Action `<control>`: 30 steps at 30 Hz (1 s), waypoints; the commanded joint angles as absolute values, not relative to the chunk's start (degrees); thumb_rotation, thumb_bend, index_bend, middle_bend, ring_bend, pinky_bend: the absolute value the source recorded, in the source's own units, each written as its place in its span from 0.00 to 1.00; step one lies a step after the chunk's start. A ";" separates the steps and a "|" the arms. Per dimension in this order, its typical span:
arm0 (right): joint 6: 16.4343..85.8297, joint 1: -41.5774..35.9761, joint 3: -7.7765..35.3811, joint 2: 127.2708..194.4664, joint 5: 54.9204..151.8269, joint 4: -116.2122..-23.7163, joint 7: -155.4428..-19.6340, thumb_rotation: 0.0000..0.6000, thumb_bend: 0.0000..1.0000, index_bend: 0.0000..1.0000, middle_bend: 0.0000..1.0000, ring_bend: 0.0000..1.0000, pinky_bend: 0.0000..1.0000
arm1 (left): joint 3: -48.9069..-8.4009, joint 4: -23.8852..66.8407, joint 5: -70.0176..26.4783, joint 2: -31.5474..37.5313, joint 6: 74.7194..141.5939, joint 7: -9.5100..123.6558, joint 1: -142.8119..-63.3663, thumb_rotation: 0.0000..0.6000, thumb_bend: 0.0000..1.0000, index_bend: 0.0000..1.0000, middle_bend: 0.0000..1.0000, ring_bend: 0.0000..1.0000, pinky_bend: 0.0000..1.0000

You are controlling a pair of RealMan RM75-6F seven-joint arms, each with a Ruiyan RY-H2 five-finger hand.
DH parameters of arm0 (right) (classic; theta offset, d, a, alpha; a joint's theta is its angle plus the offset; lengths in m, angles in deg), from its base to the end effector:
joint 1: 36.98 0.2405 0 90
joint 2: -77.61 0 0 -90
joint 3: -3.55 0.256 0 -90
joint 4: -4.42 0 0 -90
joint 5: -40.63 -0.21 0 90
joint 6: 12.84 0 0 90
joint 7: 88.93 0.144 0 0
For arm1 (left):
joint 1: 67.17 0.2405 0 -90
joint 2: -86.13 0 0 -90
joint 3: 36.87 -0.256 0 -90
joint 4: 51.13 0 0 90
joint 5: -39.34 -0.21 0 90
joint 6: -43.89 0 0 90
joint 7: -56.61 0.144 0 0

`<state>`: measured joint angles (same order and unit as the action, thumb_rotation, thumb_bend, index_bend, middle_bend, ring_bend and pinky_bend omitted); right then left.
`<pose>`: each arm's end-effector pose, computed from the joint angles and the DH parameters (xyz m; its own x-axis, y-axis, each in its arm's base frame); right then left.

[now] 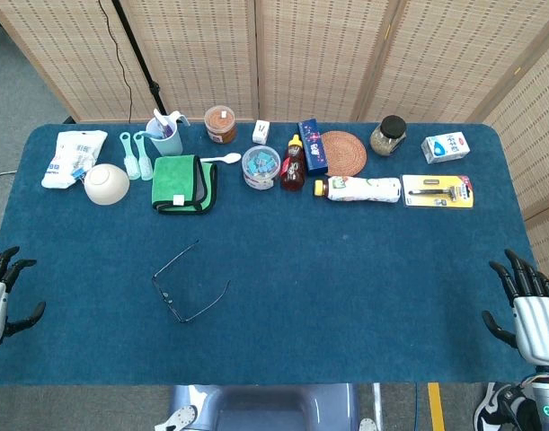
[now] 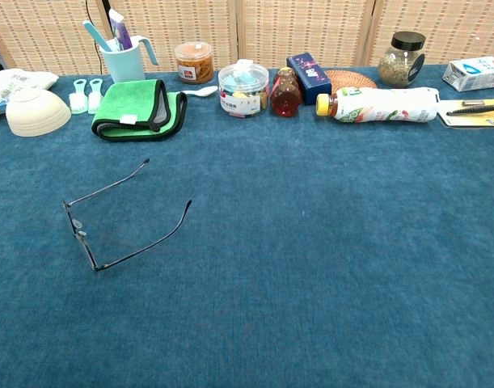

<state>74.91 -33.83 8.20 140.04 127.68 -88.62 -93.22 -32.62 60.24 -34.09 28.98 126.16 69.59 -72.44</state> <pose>-0.3082 -0.1779 0.1768 0.4771 0.0645 0.8765 -0.8784 0.0017 0.4780 -0.2794 0.1797 0.1717 0.3819 0.0830 0.9205 0.9074 0.1555 -0.3905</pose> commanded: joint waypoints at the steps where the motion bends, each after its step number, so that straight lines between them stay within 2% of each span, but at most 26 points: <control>1: 74.85 -33.79 8.25 140.08 127.56 -88.54 -93.17 1.00 0.30 0.16 0.03 0.11 0.17 | -32.57 60.36 -34.00 28.92 126.11 69.66 -72.53 0.94 0.26 0.24 0.11 0.08 0.08; 10: 74.35 -33.54 8.25 140.09 127.36 -88.30 -93.17 1.00 0.30 0.16 0.03 0.11 0.17 | -32.79 60.54 -33.73 29.01 125.04 69.04 -72.92 0.95 0.27 0.23 0.11 0.08 0.09; 15: 74.25 -33.47 8.27 140.19 127.28 -88.18 -93.18 1.00 0.30 0.16 0.03 0.11 0.17 | -32.77 60.54 -33.16 29.17 124.19 68.96 -73.31 0.94 0.27 0.19 0.11 0.08 0.08; 20: 74.13 -33.47 8.25 140.33 127.04 -88.00 -93.24 1.00 0.30 0.16 0.03 0.11 0.17 | -32.74 60.79 -32.04 29.84 122.05 69.64 -74.43 0.94 0.27 0.18 0.11 0.08 0.09; 30: 74.67 -33.86 8.33 139.80 126.67 -88.42 -93.66 1.00 0.30 0.16 0.03 0.11 0.17 | -33.05 55.70 -37.12 27.90 115.64 72.55 -80.16 0.94 0.26 0.19 0.10 0.07 0.08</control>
